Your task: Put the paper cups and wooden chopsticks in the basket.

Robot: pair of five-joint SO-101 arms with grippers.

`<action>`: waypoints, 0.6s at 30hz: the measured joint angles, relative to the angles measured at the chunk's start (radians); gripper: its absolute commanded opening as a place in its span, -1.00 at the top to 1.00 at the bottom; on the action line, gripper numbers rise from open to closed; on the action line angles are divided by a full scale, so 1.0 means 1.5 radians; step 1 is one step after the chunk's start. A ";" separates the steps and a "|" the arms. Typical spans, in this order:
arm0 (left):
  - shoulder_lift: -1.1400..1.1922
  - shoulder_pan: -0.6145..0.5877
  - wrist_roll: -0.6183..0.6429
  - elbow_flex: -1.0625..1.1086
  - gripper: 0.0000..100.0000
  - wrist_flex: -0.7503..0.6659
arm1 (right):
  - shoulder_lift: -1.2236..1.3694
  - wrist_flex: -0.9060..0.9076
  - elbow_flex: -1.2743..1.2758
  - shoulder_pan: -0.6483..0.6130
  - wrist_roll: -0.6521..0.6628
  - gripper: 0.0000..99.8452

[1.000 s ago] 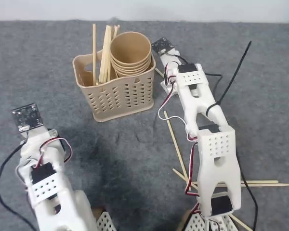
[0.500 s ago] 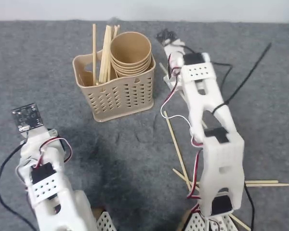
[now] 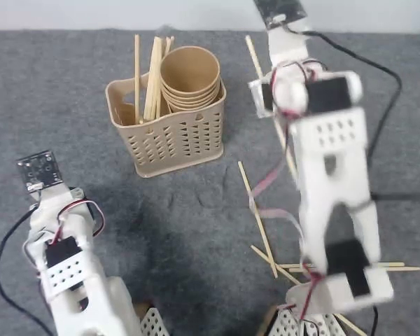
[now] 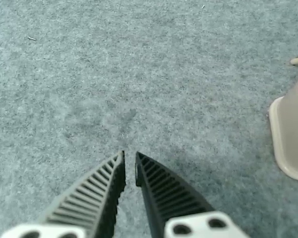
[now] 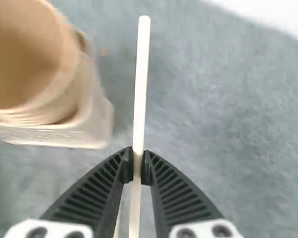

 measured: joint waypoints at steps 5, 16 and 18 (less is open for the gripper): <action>0.000 0.001 0.000 0.000 0.93 0.000 | -0.094 0.011 0.000 -0.078 -0.079 0.99; 0.000 0.001 0.000 0.000 0.93 0.000 | -0.162 -0.095 0.000 -0.259 -0.111 0.99; 0.000 0.000 0.000 0.000 0.93 0.000 | -0.178 -0.085 0.000 -0.305 -0.135 0.99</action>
